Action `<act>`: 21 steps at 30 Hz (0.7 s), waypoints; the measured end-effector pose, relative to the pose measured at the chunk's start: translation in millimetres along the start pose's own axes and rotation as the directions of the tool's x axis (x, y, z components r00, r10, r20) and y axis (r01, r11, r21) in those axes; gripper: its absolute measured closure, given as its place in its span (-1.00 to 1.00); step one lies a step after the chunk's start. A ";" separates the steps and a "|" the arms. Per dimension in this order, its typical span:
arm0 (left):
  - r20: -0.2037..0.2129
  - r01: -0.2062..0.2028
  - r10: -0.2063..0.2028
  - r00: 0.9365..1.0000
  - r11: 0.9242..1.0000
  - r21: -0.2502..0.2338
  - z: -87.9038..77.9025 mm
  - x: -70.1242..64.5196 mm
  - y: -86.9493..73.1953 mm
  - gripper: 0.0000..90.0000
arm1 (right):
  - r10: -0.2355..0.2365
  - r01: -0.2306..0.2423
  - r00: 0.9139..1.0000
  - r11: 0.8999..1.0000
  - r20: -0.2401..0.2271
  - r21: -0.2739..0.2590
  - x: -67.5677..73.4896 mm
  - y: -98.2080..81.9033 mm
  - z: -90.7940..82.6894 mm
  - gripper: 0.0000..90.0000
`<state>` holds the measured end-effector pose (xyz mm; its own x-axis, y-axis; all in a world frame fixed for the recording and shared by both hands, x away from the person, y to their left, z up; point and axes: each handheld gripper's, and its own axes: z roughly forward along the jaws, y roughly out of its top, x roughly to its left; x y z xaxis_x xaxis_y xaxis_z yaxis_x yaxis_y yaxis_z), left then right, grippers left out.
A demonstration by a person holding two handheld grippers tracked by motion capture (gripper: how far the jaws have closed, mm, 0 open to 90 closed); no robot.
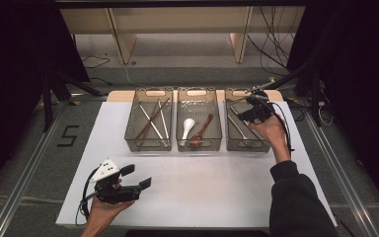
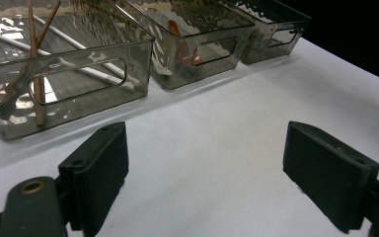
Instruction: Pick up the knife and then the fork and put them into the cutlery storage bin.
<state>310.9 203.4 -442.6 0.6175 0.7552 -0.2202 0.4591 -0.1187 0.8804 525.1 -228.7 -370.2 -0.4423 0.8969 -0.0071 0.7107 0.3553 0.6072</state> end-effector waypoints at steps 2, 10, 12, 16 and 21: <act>-0.001 -0.001 0.001 1.000 1.000 0.004 0.1 0.2 -0.1 -0.62 | 0.003 -0.003 1.000 1.000 -0.015 -0.012 1.3 -1.4 -1.8 0.21; 0.000 0.003 -0.003 1.000 1.000 0.002 0.3 0.2 -0.2 -0.62 | 0.036 -0.040 0.997 0.998 -0.064 -0.058 4.1 -11.7 -8.4 -0.05; 0.000 0.003 -0.003 1.000 1.000 0.003 0.4 0.1 -0.2 -0.62 | 0.042 -0.048 0.996 0.996 -0.084 -0.073 5.4 -14.4 -11.2 -0.11; 0.000 0.002 -0.002 1.000 1.000 0.005 0.6 -0.1 -0.2 -0.62 | 0.043 -0.054 0.993 0.993 -0.106 -0.104 9.0 -19.3 -17.6 -0.22; 0.000 0.003 -0.003 1.000 1.000 0.005 0.7 -0.2 -0.4 -0.62 | 0.037 -0.055 0.991 0.988 -0.129 -0.142 15.0 -26.5 -24.6 -0.34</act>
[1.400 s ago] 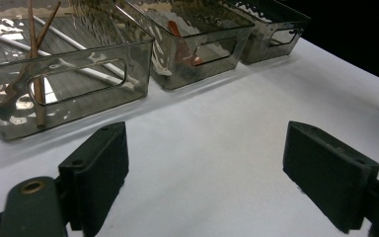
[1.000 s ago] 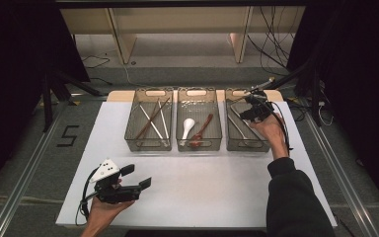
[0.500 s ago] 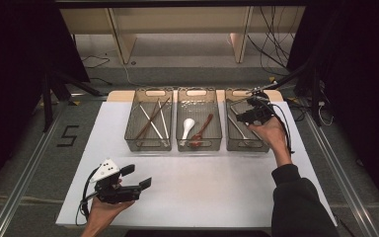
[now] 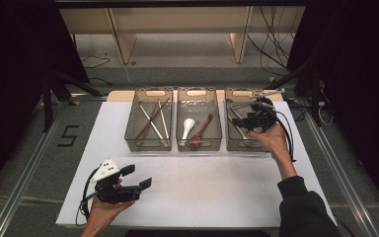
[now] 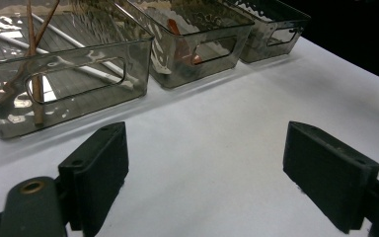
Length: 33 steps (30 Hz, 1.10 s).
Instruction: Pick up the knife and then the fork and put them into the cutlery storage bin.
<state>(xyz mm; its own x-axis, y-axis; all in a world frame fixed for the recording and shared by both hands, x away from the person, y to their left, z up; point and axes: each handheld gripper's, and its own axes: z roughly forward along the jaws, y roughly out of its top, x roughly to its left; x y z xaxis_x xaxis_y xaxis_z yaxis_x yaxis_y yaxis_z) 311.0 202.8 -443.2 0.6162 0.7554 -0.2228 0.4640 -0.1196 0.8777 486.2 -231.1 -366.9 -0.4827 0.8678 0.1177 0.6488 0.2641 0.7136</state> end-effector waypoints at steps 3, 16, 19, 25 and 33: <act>0.000 0.001 -0.001 1.000 1.000 0.000 0.0 -0.2 -0.2 -0.62 | 0.003 -0.003 1.000 1.000 -0.024 -0.027 4.4 -4.3 -4.8 -0.39; 0.001 0.001 -0.001 1.000 1.000 0.002 -0.2 -0.6 -0.5 -0.62 | -0.044 0.034 0.996 0.992 -0.075 -0.122 31.6 -22.3 -20.7 -0.47; 0.000 0.003 -0.003 1.000 1.000 0.000 -0.1 -0.7 -0.7 -0.62 | -0.059 0.048 0.995 0.990 -0.085 -0.130 38.5 -27.5 -21.7 -0.48; 0.001 -0.001 0.001 1.000 1.000 0.004 -0.2 -0.4 -0.8 -0.62 | -0.077 0.060 0.991 0.986 -0.108 -0.154 48.7 -38.0 -25.4 -0.48; 0.001 -0.003 0.003 1.000 1.000 0.008 0.3 -0.6 -1.0 -0.62 | -0.086 0.062 0.989 0.980 -0.119 -0.192 56.5 -49.7 -31.4 -0.48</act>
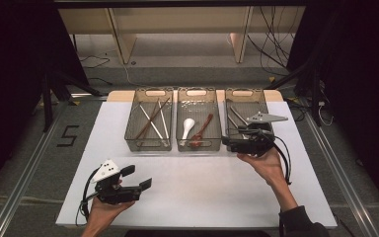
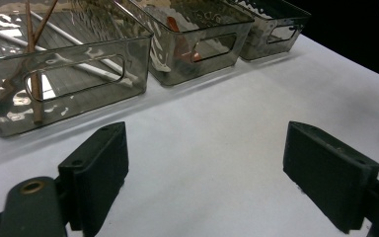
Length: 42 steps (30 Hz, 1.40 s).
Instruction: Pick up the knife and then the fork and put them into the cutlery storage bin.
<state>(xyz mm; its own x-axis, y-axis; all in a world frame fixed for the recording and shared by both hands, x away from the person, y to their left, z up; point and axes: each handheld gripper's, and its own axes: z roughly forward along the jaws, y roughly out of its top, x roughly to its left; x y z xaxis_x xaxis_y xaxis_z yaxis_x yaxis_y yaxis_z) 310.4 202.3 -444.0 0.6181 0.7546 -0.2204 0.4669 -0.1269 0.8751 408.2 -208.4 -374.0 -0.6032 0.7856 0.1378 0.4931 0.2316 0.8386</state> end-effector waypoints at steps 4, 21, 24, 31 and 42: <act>0.001 -0.001 0.001 1.000 1.000 0.001 0.3 0.2 0.0 -0.62 | -0.003 0.003 1.000 1.000 -0.007 -0.016 1.1 -7.2 -4.7 -0.48; 0.004 0.004 -0.004 1.000 1.000 0.011 2.5 0.6 0.9 -0.62 | -0.003 -0.004 0.997 0.997 -0.077 -0.082 14.2 -42.4 -24.2 -0.48; 0.005 0.003 -0.003 1.000 1.000 0.012 3.0 0.5 1.0 -0.62 | -0.014 0.007 0.997 0.997 -0.082 -0.081 16.9 -49.4 -26.2 -0.48; 0.007 0.000 0.000 1.000 1.000 0.009 2.3 -0.3 0.9 -0.62 | -0.026 0.017 0.995 0.996 -0.091 -0.090 23.6 -64.4 -30.5 -0.49; 0.013 0.002 -0.002 1.000 1.000 0.007 0.0 0.0 -0.1 -0.62 | -0.026 0.017 0.994 0.996 -0.102 -0.084 32.1 -90.5 -32.8 -0.50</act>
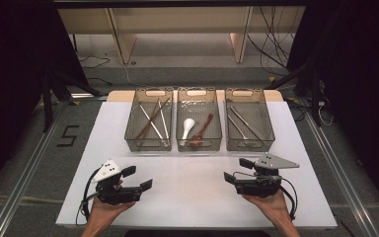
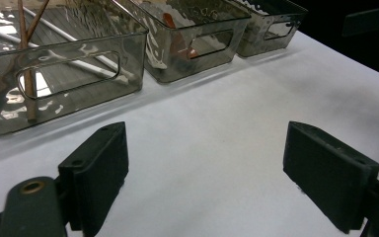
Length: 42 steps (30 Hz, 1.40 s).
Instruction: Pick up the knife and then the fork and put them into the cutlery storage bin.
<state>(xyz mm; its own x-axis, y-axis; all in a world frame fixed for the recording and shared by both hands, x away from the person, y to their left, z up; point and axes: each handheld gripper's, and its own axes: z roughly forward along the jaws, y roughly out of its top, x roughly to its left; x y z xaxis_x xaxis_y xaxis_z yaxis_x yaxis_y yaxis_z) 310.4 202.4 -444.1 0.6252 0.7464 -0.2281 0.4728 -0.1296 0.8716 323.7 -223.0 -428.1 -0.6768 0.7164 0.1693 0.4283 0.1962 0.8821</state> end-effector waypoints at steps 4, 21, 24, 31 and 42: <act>0.007 -0.004 0.004 1.000 1.000 0.006 0.4 -0.7 -0.1 -0.62 | 0.002 -0.002 1.000 1.000 0.005 -0.010 -0.3 -6.8 -3.8 -0.51; 0.018 -0.011 0.011 1.000 1.000 0.020 0.8 -0.9 -1.2 -0.64 | -0.006 0.007 1.000 1.000 0.025 -0.023 1.8 -22.7 -12.8 -0.58; 0.019 -0.012 0.012 1.000 1.000 0.020 1.3 -1.2 -1.0 -0.64 | -0.002 0.003 1.000 1.000 0.025 -0.021 1.7 -23.8 -12.9 -0.58; 0.017 -0.015 0.014 1.000 1.000 0.021 2.1 -1.7 -0.6 -0.64 | -0.004 0.005 1.000 1.000 0.028 -0.026 1.8 -24.0 -13.2 -0.57; 0.018 -0.011 0.011 1.000 1.000 0.023 1.6 -0.9 -0.9 -0.64 | -0.008 0.009 1.000 1.000 0.029 -0.022 1.8 -23.5 -12.3 -0.57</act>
